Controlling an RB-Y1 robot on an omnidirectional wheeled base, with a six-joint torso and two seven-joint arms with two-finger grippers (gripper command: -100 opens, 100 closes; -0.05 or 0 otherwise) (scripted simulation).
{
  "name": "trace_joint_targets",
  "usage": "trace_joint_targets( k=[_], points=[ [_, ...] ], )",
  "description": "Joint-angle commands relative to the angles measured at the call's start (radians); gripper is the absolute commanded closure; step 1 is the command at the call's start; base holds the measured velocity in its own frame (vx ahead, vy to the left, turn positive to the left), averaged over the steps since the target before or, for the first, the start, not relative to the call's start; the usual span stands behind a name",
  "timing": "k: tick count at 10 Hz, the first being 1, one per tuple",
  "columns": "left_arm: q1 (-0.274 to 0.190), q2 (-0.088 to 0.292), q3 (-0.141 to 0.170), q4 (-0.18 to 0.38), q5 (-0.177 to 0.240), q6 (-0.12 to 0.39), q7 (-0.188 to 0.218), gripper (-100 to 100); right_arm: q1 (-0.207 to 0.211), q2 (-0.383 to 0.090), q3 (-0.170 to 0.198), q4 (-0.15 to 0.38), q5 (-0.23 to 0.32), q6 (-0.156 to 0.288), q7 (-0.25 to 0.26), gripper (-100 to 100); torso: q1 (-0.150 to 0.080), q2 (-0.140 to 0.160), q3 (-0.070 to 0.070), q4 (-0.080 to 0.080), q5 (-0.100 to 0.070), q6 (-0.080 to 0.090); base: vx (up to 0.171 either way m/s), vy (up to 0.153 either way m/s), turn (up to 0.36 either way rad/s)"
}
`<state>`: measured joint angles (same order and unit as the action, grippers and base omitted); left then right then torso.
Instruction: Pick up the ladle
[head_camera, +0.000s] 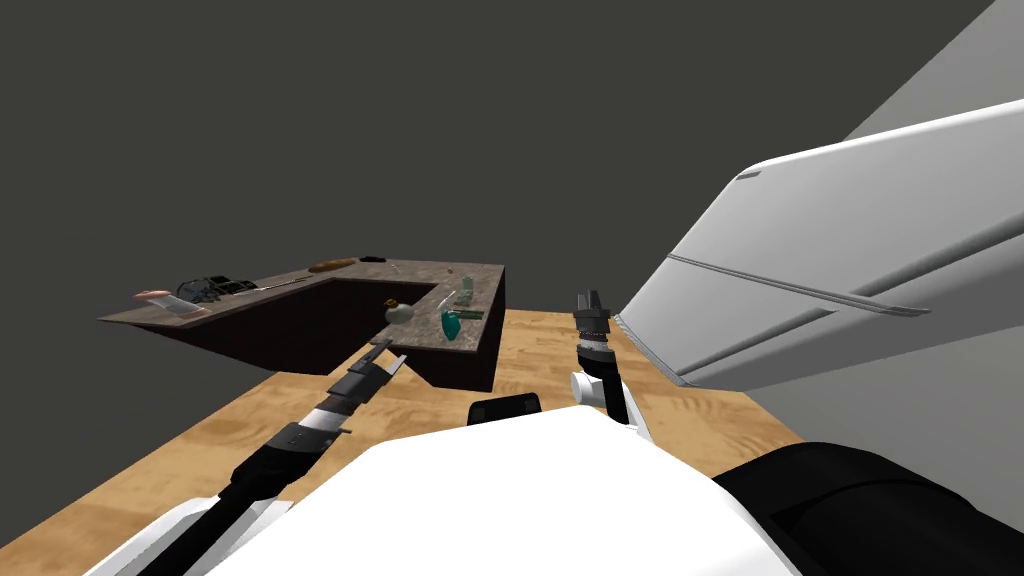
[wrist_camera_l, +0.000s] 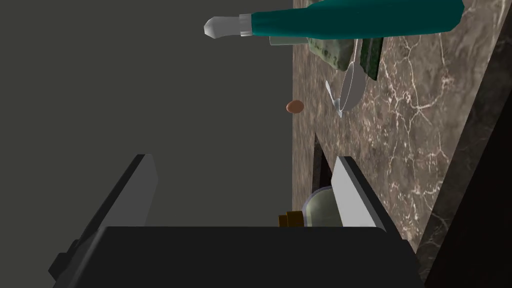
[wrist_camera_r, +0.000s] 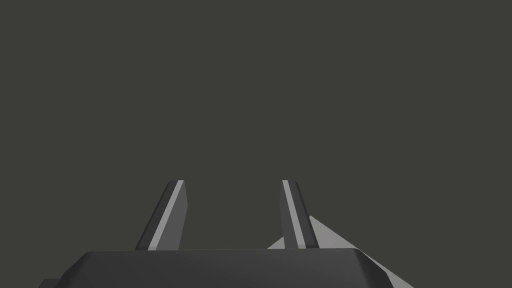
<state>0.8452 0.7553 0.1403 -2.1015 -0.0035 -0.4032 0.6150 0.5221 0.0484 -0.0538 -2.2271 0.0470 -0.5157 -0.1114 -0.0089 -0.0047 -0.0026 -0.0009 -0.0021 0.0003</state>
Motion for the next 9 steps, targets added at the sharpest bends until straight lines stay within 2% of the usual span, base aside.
trace_joint_targets(
  k=[1, 2, 3, 4, 5, 6, 7, 8, 9],
  points=[
    [0.024, 0.046, 0.005, 0.012, -0.001, -0.001, 0.023, -100, 0.000, 0.000, 0.000, 0.000, 0.000, 0.000, 0.000, 0, 0.000, 0.000, 0.000, 0.000, 0.000, 0.000, 0.037, -0.119, 0.076],
    [0.050, 0.079, 0.014, 0.047, 0.003, 0.005, 0.068, -100, 0.000, 0.000, 0.000, 0.000, 0.000, 0.000, 0.000, 0, 0.001, 0.000, 0.000, 0.000, 0.000, 0.000, 0.058, -0.127, 0.142],
    [0.050, 0.112, 0.014, 0.047, 0.003, 0.005, 0.068, -100, 0.000, 0.000, 0.000, 0.000, 0.000, 0.000, 0.000, 0, 0.001, -0.001, -0.001, 0.000, 0.000, 0.000, 0.042, -0.102, 0.082],
    [0.075, 0.144, 0.022, 0.081, 0.006, 0.010, 0.114, -100, 0.000, 0.000, 0.000, 0.000, 0.000, 0.000, 0.000, 0, 0.002, -0.001, -0.001, 0.000, 0.000, 0.001, 0.032, -0.135, 0.110],
    [0.075, 0.177, 0.022, 0.081, 0.006, 0.010, 0.114, -100, 0.000, 0.000, 0.000, 0.000, 0.000, 0.000, 0.000, 0, 0.001, -0.001, -0.001, 0.000, 0.000, 0.000, 0.030, -0.125, 0.075],
    [0.101, 0.207, 0.030, 0.117, 0.008, 0.015, 0.157, -100, 0.000, 0.000, 0.000, 0.000, 0.000, 0.000, 0.000, 0, 0.001, -0.001, 0.000, 0.000, 0.000, 0.001, 0.078, -0.151, 0.098],
    [0.101, 0.243, 0.030, 0.117, 0.008, 0.015, 0.160, -100, 0.000, 0.000, 0.000, 0.000, 0.000, 0.000, 0.000, 0, 0.000, -0.003, -0.002, -0.001, 0.000, 0.000, 0.061, -0.132, 0.071],
    [0.126, 0.276, 0.036, 0.153, 0.010, 0.019, 0.205, -100, 0.000, 0.000, 0.000, 0.000, 0.000, 0.000, 0.000, 0, 0.001, -0.003, -0.002, -0.001, 0.000, 0.001, 0.057, -0.131, 0.096],
    [0.126, 0.306, 0.036, 0.153, 0.010, 0.019, 0.206, -100, 0.000, 0.000, 0.000, 0.000, 0.000, 0.000, 0.000, 0, 0.000, -0.002, -0.001, -0.001, 0.000, 0.000, 0.042, -0.110, 0.066]
  ],
)
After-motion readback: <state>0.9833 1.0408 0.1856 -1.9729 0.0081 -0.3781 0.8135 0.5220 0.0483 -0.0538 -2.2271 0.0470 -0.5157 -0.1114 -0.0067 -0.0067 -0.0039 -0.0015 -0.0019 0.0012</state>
